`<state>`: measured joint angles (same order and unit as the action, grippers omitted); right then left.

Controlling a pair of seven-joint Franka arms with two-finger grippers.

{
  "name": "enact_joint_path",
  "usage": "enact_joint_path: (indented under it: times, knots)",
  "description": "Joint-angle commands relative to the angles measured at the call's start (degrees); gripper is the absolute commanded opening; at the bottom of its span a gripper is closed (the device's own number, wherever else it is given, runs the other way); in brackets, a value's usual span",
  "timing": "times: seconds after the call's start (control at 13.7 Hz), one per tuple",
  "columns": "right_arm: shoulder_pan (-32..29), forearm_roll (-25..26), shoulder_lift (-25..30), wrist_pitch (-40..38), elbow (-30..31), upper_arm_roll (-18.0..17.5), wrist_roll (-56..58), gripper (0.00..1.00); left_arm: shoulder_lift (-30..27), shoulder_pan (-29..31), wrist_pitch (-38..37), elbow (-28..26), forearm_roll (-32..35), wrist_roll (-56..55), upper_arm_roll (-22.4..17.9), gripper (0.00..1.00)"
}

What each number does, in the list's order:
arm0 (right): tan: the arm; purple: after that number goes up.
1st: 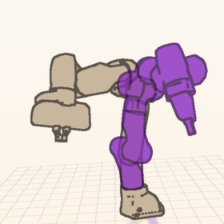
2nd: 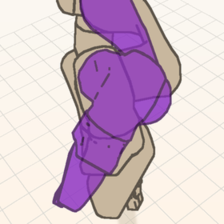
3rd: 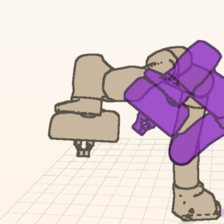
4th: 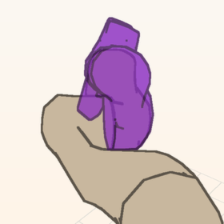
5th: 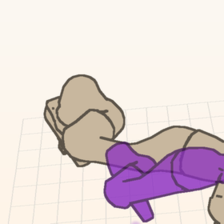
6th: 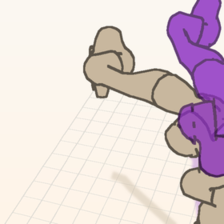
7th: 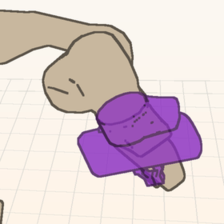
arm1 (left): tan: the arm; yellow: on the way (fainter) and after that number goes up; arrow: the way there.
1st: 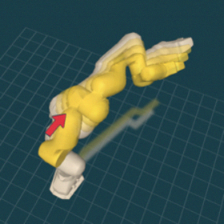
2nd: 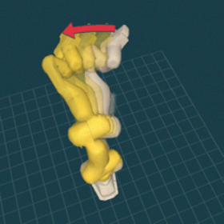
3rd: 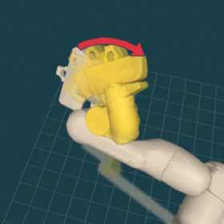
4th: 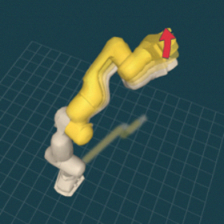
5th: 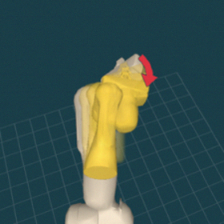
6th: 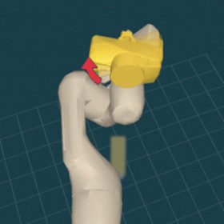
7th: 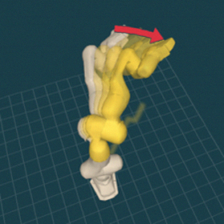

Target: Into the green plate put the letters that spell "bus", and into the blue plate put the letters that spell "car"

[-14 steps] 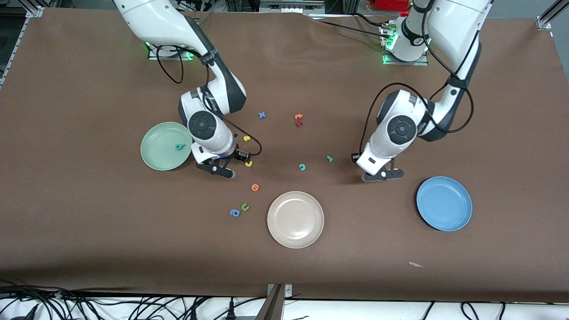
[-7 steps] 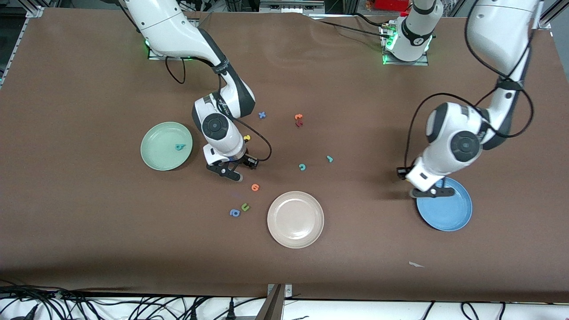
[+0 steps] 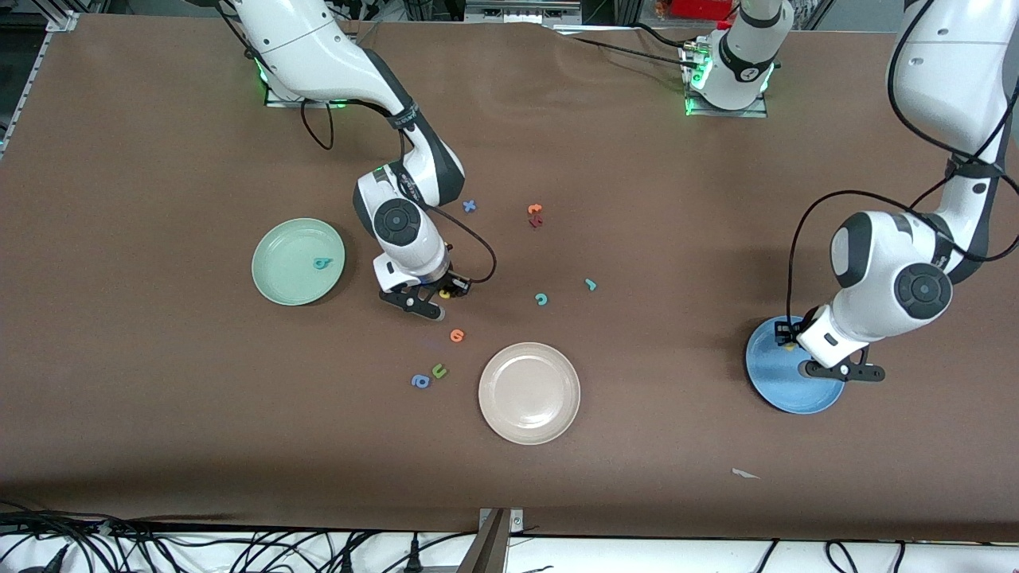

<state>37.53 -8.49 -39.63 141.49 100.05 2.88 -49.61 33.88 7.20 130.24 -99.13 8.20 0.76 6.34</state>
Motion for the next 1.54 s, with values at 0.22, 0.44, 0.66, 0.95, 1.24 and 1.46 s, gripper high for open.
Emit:
enact_joint_path:
  times: [0.22, 0.44, 0.66, 0.95, 1.24, 1.46]
  knots:
    - [0.2, 0.1, 0.7, -3.7, -1.0, 1.2, 2.5, 0.14, 1.5, -0.4, -1.1, 3.6, 1.7, -1.1, 1.2, 1.0]
    - [0.2, 0.1, 4.8, -14.0, -0.4, 5.1, 11.9, 0.14, 0.8, -1.7, -1.8, 2.5, 1.6, -13.7, 6.4, 1.0]
    - [0.2, 0.0, 9.5, -25.4, 3.4, 9.9, 25.8, 0.16, 0.9, -3.1, -2.6, 1.1, 1.7, -27.1, 13.4, 1.0]
    - [0.2, -0.2, 17.9, -18.5, 19.8, 18.5, 43.4, 0.21, 0.8, -13.0, -2.5, -1.2, 1.8, -47.7, 13.8, 1.0]
    - [0.3, -0.7, 17.9, -18.7, 20.9, 21.4, 44.9, 1.0, -1.2, -17.0, 4.4, -8.7, 2.3, -57.7, 14.4, 1.0]
    - [0.5, -1.9, 18.2, -18.8, 19.1, 17.8, 37.4, 1.0, -1.3, -18.3, 10.3, -11.8, 2.5, -61.4, 14.8, 0.97]
